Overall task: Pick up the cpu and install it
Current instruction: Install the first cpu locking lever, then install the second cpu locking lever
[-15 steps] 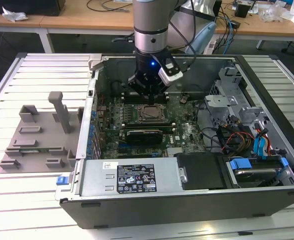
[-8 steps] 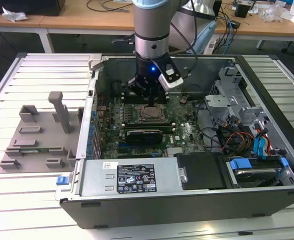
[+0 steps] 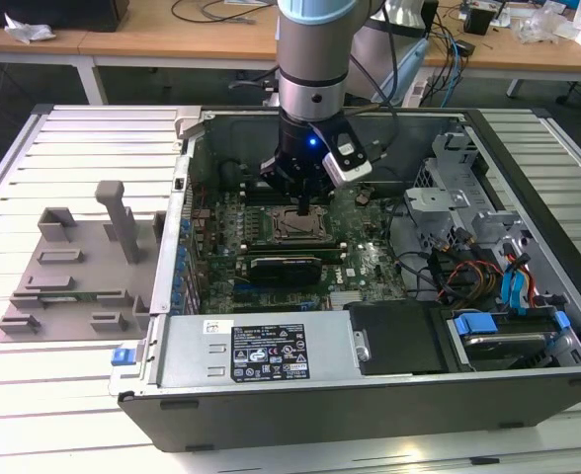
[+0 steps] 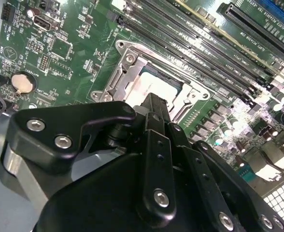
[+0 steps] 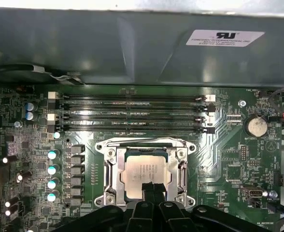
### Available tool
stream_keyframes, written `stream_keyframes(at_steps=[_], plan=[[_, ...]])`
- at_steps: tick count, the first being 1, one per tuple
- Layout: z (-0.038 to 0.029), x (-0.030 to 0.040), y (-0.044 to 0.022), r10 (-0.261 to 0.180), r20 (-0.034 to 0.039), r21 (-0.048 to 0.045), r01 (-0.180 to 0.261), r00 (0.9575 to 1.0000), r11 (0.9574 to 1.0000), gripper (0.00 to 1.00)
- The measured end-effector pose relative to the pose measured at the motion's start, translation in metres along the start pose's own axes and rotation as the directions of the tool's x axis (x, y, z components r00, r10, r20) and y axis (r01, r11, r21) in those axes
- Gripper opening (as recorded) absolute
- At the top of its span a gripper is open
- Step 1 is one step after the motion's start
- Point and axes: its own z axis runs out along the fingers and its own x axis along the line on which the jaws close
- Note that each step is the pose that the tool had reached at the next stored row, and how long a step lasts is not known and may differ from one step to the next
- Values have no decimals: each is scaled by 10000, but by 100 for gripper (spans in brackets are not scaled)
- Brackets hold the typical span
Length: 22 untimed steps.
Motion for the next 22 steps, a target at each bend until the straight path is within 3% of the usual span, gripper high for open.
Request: stream_keyframes(at_steps=[13,19,22], plan=[[-1,0,-19,-1,0,0,1,10000,10000,11],[-21,0,-77,1,1,-55,-1,10000,10000,11],[-23,0,-150,3,2,-120,-3,10000,9999,11]])
